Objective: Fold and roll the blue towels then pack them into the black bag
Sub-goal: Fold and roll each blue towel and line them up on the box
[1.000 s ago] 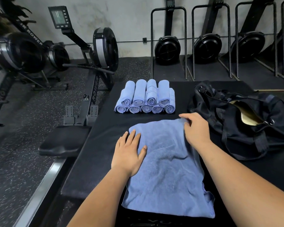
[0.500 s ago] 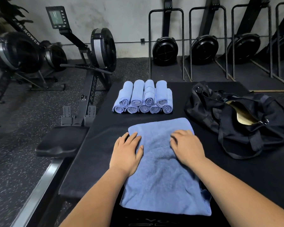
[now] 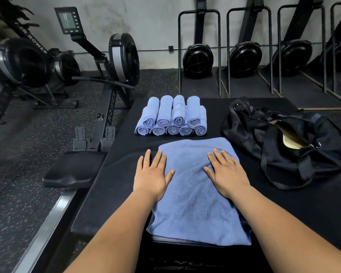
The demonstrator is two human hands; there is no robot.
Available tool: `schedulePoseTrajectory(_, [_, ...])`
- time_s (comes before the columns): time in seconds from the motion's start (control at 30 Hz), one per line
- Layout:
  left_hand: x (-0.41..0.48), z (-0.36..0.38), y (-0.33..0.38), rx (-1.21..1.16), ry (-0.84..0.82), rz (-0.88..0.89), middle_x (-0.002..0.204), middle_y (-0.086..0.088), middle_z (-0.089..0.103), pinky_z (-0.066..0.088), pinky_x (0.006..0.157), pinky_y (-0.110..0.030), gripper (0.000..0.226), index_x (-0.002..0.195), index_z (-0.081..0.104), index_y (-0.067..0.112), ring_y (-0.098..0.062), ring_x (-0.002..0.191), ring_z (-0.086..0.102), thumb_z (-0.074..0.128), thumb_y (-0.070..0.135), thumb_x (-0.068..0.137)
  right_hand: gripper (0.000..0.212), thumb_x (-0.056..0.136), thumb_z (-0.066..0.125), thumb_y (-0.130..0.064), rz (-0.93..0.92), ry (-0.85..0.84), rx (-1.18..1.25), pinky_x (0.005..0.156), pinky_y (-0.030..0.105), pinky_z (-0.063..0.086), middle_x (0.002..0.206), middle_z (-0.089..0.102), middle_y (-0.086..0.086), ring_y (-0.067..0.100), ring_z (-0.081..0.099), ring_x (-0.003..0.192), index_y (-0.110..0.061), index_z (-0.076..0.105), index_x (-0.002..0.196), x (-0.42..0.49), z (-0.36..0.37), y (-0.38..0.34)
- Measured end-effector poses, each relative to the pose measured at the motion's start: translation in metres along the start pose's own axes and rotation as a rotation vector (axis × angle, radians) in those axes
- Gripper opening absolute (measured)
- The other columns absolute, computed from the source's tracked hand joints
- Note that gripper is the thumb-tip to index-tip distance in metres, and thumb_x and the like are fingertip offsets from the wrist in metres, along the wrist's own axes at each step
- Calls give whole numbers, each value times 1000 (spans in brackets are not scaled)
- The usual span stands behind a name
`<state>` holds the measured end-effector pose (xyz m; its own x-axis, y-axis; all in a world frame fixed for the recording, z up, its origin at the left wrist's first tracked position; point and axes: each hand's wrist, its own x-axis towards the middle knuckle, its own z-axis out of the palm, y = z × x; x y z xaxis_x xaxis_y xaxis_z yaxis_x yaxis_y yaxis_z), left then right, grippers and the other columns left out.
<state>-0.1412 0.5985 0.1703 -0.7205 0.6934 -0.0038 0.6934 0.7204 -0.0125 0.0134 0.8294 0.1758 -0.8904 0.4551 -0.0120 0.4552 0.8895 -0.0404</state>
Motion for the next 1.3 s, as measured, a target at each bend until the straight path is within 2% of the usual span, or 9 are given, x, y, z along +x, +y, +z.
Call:
schedulePoseTrajectory(0.23, [-28, -1, -11, -322, 310, 253, 145, 4, 60, 41, 114, -44, 48, 142, 58, 19, -26, 137, 52, 48, 49, 106, 70, 103, 22, -69, -156, 21, 135, 128, 36, 19, 172, 23, -9, 14, 15, 160, -32, 36, 161, -33, -12, 8])
schedulePoseTrajectory(0.33, [-55, -9, -15, -325, 318, 359, 141, 5, 64, 45, 111, -42, 48, 136, 65, 20, -21, 132, 57, 51, 51, 104, 81, 95, 15, -82, -241, 26, 207, 126, 36, 27, 163, 42, -11, 13, 31, 155, -35, 55, 148, -49, -16, 14])
schedulePoseTrajectory(0.43, [-87, -18, -16, -263, 347, 450, 132, 9, 65, 45, 104, -39, 48, 127, 69, 25, -18, 124, 57, 48, 61, 103, 67, 98, 27, -80, -324, 63, 214, 116, 31, 37, 143, 59, -19, 11, 47, 140, -38, 67, 130, -71, -26, 11])
schedulePoseTrajectory(0.63, [-127, -22, -14, -129, 230, 584, 126, 10, 62, 46, 96, -38, 63, 124, 68, 29, -17, 115, 57, 50, 81, 92, 65, 87, 41, -91, -489, 122, 139, 97, 32, 47, 123, 60, -24, 8, 53, 114, -41, 71, 114, -120, -37, -4])
schedulePoseTrajectory(0.77, [-139, -24, -16, -165, 115, 514, 133, 14, 59, 49, 97, -37, 59, 127, 67, 32, -15, 118, 59, 52, 76, 91, 79, 77, 48, -95, -533, -31, 48, 107, 33, 44, 139, 48, -21, 6, 47, 129, -43, 58, 134, -140, -36, 1])
schedulePoseTrajectory(0.87, [-138, -27, -17, -206, 105, 457, 126, 15, 66, 52, 92, -41, 35, 117, 69, 30, -19, 112, 64, 51, 52, 97, 62, 83, 56, -75, -500, -57, 75, 105, 31, 47, 145, 49, -22, 5, 49, 133, -43, 59, 136, -141, -39, 8])
schedulePoseTrajectory(1.0, [-133, -39, -15, -458, 131, 241, 88, 9, 70, 53, 77, -39, 21, 100, 67, 31, -21, 83, 62, 55, 47, 99, 28, 91, 66, -51, -366, -1, 128, 88, 32, 51, 113, 67, -20, 14, 65, 112, -38, 69, 116, -137, -46, 14])
schedulePoseTrajectory(1.13, [-109, -66, -11, -702, 331, 109, 106, 15, 73, 52, 89, -32, 16, 113, 69, 31, -12, 97, 66, 67, 35, 97, 20, 88, 77, -40, -62, 208, 514, 88, 30, 51, 106, 76, -16, 14, 69, 103, -34, 77, 107, -119, -62, 16])
schedulePoseTrajectory(1.3, [-91, -74, -1, -425, 407, 46, 122, 0, 61, 50, 90, -45, 40, 128, 64, 26, -28, 107, 57, 72, 19, 89, 41, 84, 81, -33, 13, 410, 238, 89, 46, 52, 123, 63, -3, 30, 55, 115, -29, 70, 124, -106, -62, 17])
